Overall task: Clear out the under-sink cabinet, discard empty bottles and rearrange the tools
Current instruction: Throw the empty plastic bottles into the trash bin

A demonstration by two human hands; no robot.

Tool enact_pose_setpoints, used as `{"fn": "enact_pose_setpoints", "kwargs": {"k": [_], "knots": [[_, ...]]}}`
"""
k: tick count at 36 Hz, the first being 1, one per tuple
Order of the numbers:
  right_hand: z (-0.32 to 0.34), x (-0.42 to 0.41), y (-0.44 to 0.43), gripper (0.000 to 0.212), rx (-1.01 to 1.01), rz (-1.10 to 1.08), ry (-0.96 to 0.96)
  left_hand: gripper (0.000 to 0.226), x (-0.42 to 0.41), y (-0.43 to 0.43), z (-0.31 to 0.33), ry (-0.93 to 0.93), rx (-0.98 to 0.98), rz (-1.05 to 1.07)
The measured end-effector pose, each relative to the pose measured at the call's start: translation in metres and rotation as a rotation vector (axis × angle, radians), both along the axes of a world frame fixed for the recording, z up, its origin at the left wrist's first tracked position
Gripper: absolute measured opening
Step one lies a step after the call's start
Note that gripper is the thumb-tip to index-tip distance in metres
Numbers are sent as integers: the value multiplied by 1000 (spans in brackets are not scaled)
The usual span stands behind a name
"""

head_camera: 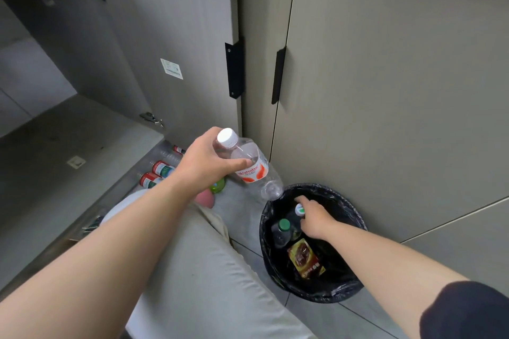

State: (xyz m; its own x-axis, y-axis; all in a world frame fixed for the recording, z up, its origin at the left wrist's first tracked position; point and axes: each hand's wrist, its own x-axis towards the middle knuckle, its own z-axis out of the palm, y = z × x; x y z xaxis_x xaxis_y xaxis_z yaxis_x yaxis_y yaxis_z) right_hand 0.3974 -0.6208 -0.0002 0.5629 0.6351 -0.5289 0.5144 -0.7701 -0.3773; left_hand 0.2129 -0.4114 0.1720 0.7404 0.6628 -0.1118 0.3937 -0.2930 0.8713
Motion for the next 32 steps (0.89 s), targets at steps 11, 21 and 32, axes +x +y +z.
{"fn": "enact_pose_setpoints", "kwargs": {"k": [11,21,32], "knots": [[115,3,32,20,648,-123,-220,56,-1,-1,-4,-90,105,-87],[209,-45,66,19,825,299,-155,39,-2,-13,-2,-102,225,-239],[203,-2,21,12,503,168,-147,27,-4,-14,-12,16,311,-283]]}}
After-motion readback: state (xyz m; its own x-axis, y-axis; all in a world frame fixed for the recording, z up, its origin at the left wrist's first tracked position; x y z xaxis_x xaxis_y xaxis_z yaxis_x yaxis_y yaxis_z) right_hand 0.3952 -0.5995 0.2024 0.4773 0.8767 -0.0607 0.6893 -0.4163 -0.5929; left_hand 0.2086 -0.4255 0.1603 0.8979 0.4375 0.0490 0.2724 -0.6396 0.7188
